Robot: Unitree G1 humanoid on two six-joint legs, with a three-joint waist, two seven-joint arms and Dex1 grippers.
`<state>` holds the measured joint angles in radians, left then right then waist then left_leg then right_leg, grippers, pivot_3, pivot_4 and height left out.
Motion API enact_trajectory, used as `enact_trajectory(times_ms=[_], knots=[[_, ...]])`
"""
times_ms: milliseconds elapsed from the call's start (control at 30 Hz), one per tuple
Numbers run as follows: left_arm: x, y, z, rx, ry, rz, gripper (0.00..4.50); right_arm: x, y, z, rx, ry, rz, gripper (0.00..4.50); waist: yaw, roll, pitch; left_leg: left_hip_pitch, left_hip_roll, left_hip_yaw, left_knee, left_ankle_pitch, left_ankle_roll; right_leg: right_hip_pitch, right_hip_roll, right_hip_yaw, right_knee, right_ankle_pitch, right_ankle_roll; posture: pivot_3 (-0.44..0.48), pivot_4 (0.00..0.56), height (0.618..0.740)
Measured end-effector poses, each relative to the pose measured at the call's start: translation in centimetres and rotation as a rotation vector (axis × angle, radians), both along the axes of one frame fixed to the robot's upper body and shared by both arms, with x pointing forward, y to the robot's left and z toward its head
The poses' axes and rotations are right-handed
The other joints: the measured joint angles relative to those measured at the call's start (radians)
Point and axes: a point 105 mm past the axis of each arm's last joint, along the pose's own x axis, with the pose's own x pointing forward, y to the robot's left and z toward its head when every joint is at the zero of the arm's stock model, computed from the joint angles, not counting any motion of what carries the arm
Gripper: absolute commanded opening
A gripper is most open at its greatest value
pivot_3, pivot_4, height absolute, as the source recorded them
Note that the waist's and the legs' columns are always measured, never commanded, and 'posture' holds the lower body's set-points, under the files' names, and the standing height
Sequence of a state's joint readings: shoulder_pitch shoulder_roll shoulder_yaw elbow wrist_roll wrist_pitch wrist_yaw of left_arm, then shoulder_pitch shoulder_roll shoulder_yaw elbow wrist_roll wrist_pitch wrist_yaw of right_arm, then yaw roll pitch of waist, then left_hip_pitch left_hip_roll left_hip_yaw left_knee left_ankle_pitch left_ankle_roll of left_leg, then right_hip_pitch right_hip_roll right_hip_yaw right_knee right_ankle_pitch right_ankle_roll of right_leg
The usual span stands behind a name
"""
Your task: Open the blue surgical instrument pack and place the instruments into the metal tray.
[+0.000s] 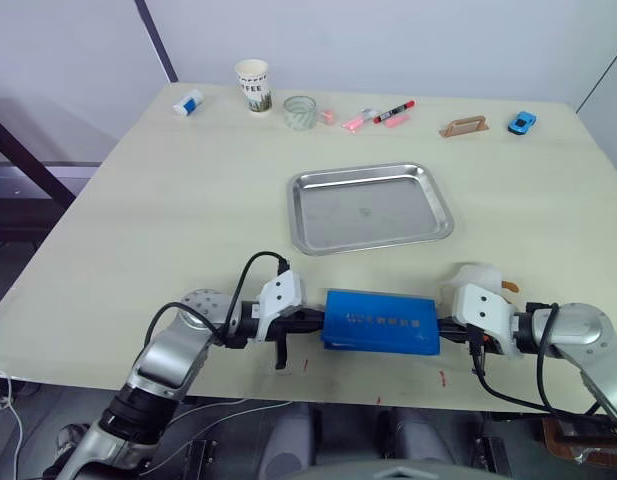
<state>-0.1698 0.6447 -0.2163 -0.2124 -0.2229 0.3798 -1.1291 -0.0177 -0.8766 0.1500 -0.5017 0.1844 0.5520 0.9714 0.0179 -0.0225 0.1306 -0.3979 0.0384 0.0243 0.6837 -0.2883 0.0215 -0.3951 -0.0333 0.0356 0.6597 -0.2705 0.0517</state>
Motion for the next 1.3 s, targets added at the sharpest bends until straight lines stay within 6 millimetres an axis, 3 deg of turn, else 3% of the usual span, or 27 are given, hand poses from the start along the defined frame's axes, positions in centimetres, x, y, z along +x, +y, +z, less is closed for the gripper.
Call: enact_trajectory(times_ms=[367,533,800,900,1000,1067,1167,1300], knots=[[-0.2,1.7,1.1,-0.167,0.002,0.022,0.04,-0.2,-1.5,0.7,0.099,0.033,-0.114,0.00,-0.002,0.000,0.000,0.000,0.000,0.000,0.000,0.000,0.000,0.000,0.000,-0.001,0.000,0.000,0.000,0.000,0.150,0.740],[-0.3,4.1,1.1,-0.186,0.006,0.078,0.04,-1.4,-3.2,1.2,0.170,0.036,-0.206,0.00,-0.003,0.001,0.000,0.000,0.001,-0.001,0.000,0.000,0.000,0.000,0.000,-0.001,0.000,0.000,0.000,0.000,0.150,0.740],[-1.2,5.6,3.1,-0.314,0.043,0.112,0.04,-3.0,-3.2,3.4,0.393,-0.070,-0.219,0.00,-0.004,0.001,0.000,0.000,0.002,-0.001,-0.001,0.000,0.000,0.000,0.000,-0.001,0.000,-0.001,0.000,0.000,0.150,0.740],[-1.5,6.3,3.7,-0.339,0.065,0.138,0.81,-3.4,-3.7,4.3,0.447,-0.098,-0.217,0.94,-0.002,0.002,0.001,0.000,0.001,-0.001,-0.001,0.000,0.000,0.000,0.000,-0.001,0.000,-0.001,0.000,0.000,0.150,0.740],[-1.4,7.2,4.3,-0.360,0.060,0.172,2.19,-4.6,-5.0,4.7,0.467,-0.105,-0.224,2.39,-0.001,0.001,0.001,0.001,0.001,-0.001,-0.001,0.000,0.000,0.001,0.000,-0.002,0.000,-0.001,0.000,0.000,0.150,0.740],[-1.4,7.5,4.4,-0.357,0.055,0.185,2.86,-5.1,-5.7,4.6,0.467,-0.098,-0.239,3.11,-0.003,0.002,0.001,0.001,0.001,-0.001,-0.001,0.000,0.000,0.001,0.000,-0.002,0.000,-0.001,0.000,0.000,0.150,0.740],[-1.8,9.0,4.3,-0.341,0.065,0.231,4.24,-6.4,-8.4,4.2,0.436,-0.096,-0.310,4.47,-0.003,0.002,0.001,0.001,0.001,-0.001,-0.001,0.000,0.000,0.001,0.000,-0.002,0.000,-0.001,-0.001,0.000,0.150,0.740],[-2.0,9.7,3.8,-0.335,0.086,0.253,4.38,-6.8,-9.5,4.0,0.424,-0.097,-0.341,4.50,-0.004,0.002,0.001,0.002,0.001,-0.001,-0.001,0.000,0.000,0.002,0.000,-0.001,0.000,-0.002,-0.001,0.000,0.150,0.740]])
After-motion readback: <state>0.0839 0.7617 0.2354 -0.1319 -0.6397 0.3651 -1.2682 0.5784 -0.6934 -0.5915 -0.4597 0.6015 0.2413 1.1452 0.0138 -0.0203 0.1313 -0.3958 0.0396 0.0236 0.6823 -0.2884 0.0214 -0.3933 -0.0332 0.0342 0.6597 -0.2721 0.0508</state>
